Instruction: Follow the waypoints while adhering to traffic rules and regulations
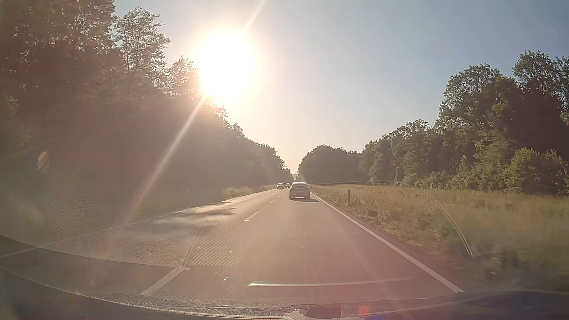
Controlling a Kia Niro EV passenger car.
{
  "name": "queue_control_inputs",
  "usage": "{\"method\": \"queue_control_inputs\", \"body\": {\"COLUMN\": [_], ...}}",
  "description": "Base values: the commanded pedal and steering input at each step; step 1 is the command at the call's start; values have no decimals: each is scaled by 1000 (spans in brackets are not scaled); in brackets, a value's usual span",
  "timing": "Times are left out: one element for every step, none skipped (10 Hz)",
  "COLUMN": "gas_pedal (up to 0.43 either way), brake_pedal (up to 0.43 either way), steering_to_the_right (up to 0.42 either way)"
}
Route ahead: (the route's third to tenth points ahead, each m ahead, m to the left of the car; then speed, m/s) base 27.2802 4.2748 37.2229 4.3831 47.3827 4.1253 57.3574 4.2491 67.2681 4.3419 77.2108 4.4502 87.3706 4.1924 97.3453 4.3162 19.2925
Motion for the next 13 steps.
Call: {"method": "queue_control_inputs", "body": {"gas_pedal": [209, 209, 209, 209, 209, 209, 209, 209, 209, 209, 209, 209, 209], "brake_pedal": [0, 0, 0, 0, 0, 0, 0, 0, 0, 0, 0, 0, 0], "steering_to_the_right": [1, 1, 1, 1, 1, 1, 1, 1, 1, 1, 1, 1, 0]}}
